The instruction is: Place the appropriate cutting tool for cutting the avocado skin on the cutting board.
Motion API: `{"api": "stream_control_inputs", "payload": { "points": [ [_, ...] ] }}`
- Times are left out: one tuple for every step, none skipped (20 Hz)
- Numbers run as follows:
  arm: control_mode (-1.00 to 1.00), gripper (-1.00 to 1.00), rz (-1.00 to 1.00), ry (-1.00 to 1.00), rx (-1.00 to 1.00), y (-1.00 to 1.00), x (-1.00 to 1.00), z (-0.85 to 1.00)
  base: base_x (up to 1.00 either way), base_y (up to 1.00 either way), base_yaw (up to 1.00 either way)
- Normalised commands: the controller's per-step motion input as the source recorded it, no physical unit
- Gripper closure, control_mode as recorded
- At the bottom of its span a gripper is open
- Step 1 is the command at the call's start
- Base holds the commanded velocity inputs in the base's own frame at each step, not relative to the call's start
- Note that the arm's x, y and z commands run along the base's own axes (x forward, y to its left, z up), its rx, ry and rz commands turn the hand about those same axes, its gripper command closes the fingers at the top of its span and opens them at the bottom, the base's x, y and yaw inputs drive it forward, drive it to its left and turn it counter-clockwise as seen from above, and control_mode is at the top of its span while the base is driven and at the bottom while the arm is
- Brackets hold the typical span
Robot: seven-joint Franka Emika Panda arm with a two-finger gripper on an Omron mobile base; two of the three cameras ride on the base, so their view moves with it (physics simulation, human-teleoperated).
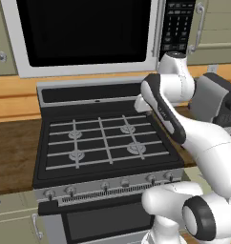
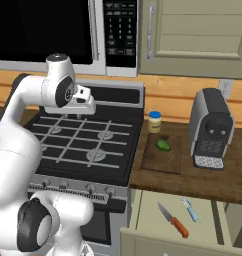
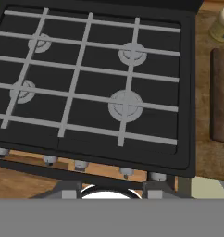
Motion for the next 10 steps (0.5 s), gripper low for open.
{"api": "stream_control_inputs", "payload": {
  "points": [
    [-1.0,-1.0,0.0,0.0,0.0,0.01,-0.04,0.0,0.0,0.0,0.0],
    [-1.0,-1.0,0.0,-0.06,0.0,0.0,-0.49,0.0,0.0,0.0,0.0],
    [-1.0,-1.0,0.0,-0.24,0.0,-0.38,-0.74,0.0,0.0,0.0,0.0],
    [-1.0,-1.0,0.0,-0.12,0.0,-0.18,-0.76,-0.1,0.0,0.0,0.0],
    [-1.0,-1.0,0.0,-0.19,-0.07,-0.16,-1.0,-0.37,0.0,0.0,0.0],
    [-1.0,-1.0,0.0,-0.21,-0.06,-0.38,-1.0,-0.47,0.0,0.0,0.0],
    [-1.0,-1.0,-0.03,-0.09,-0.04,-0.54,-1.0,-0.71,0.0,0.0,0.0],
    [-1.0,-1.0,-0.03,0.0,-0.04,-0.62,-1.0,-0.61,0.0,0.0,0.0],
    [-1.0,-1.0,-0.07,0.0,-0.04,-0.49,-1.0,-0.66,0.0,0.0,0.0],
    [-1.0,-1.0,-0.07,0.09,0.0,-1.0,-0.86,-0.54,0.0,0.0,0.0]
  ]
}}
